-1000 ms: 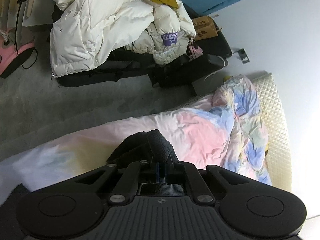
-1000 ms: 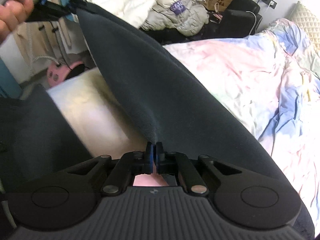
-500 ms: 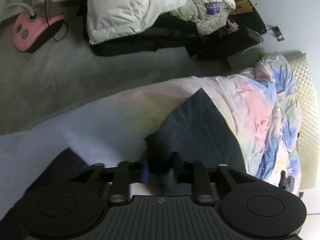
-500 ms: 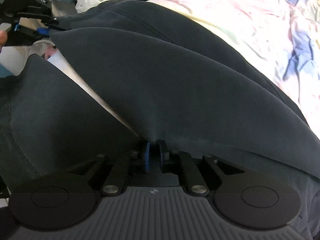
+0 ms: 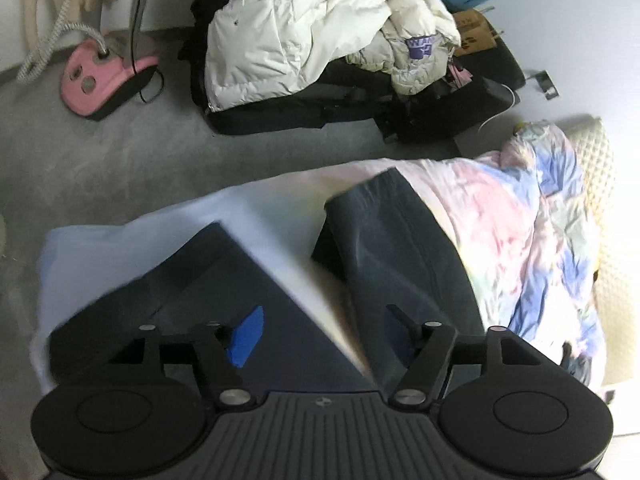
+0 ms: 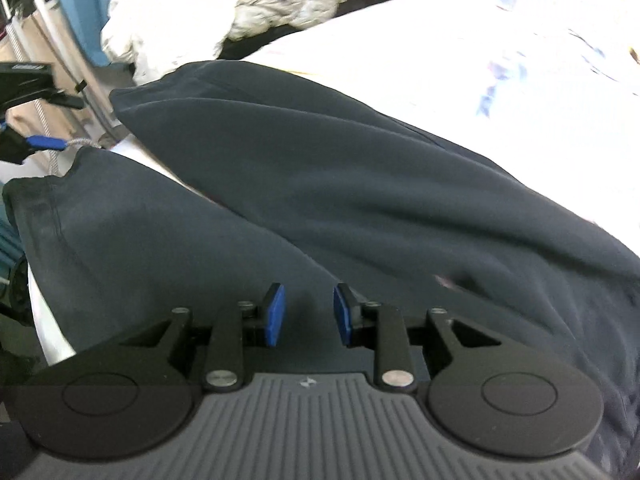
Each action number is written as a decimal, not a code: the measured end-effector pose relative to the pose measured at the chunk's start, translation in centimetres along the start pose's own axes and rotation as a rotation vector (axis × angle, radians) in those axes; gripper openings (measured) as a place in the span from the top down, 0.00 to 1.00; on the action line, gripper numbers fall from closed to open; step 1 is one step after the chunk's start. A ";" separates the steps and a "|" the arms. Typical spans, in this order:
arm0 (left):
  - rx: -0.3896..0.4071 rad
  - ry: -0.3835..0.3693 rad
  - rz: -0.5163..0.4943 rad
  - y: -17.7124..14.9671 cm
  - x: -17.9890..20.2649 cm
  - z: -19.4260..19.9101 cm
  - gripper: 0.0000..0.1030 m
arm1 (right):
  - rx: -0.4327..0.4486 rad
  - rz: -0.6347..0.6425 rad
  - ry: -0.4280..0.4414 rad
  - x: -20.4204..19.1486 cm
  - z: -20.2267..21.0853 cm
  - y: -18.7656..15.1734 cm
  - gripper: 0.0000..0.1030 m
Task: Fold clothes
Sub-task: 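Lift the cuff with the left gripper while the right gripper grasps the waistband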
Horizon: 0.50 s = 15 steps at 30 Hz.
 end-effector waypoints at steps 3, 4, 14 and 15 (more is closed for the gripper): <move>0.025 0.017 0.007 -2.0 -0.2 3.3 0.25 | 0.017 -0.075 -0.048 3.9 3.5 -3.2 0.71; 0.027 0.021 0.028 -2.7 -0.4 4.3 0.25 | 0.024 -0.116 -0.070 5.5 4.6 -4.4 0.70; 0.060 0.046 0.206 -10.5 -1.4 12.2 0.23 | 0.089 -0.704 -0.331 22.9 15.0 -19.7 0.52; 0.058 0.052 0.223 -11.3 -1.7 12.5 0.23 | 0.096 -0.780 -0.362 24.5 15.8 -21.4 0.47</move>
Point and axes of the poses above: each gripper's, at about its wrist camera, not at the fingertips, and z roughly against the way its jaws point, x to its right, y to its top, the point moved 5 cm from there along -z, roughly the way its jaws point, and after that the axes turned 11 degrees about x, right-handed, at the moved point
